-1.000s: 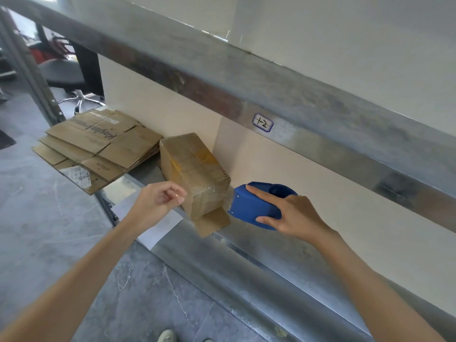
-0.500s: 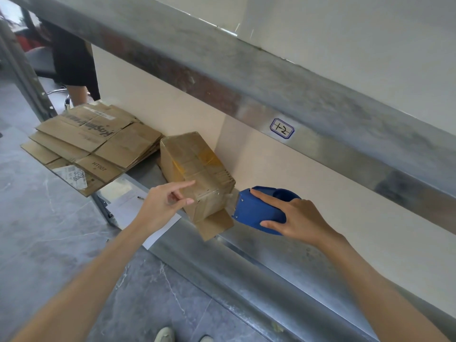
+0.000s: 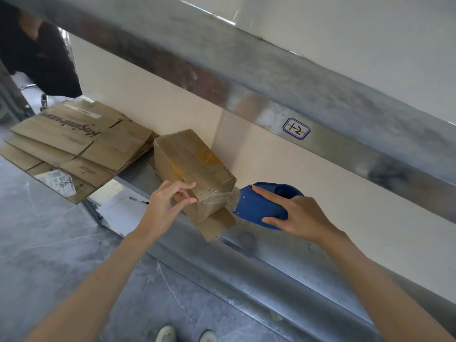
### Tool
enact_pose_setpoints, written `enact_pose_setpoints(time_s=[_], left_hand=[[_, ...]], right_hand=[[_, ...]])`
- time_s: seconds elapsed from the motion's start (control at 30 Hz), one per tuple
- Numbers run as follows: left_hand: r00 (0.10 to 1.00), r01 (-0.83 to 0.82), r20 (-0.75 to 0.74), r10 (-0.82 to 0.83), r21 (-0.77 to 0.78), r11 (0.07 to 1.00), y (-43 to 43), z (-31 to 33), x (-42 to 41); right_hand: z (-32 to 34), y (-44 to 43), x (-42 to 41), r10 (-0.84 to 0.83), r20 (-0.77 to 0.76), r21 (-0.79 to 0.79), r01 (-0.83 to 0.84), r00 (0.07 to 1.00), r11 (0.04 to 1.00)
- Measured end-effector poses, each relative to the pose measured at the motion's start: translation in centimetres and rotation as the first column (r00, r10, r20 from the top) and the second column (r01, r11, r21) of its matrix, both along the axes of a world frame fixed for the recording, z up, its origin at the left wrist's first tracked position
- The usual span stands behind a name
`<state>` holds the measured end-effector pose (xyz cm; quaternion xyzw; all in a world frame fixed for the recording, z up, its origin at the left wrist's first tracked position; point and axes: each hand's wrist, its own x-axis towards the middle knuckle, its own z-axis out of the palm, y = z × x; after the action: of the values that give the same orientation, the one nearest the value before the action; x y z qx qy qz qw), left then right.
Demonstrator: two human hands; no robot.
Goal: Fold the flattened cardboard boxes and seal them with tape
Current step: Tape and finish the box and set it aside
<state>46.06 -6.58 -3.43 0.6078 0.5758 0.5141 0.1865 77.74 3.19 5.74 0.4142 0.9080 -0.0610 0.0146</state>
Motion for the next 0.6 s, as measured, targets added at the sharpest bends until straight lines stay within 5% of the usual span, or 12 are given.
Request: enact_pose_setpoints(time_s=[0.17, 0.33, 0.6], left_hand=[[0.970, -0.093, -0.222, 0.102, 0.051, 0.994, 0.7, -0.3, -0.7], [0.950, -0.110, -0.283, 0.134, 0.100, 0.989, 1.6, 0.1, -1.4], [0.954, 0.159, -0.254, -0.157, -0.010, 0.987, 3.3, 1.8, -3.6]], right_hand=[[0.0, 0.0, -0.1, -0.012, 0.007, 0.008, 0.012, 1.000, 1.000], [0.1, 0.3, -0.2, -0.014, 0.004, 0.016, 0.014, 1.000, 1.000], [0.8, 0.2, 0.0, -0.030, 0.027, -0.006, 0.031, 0.999, 1.000]])
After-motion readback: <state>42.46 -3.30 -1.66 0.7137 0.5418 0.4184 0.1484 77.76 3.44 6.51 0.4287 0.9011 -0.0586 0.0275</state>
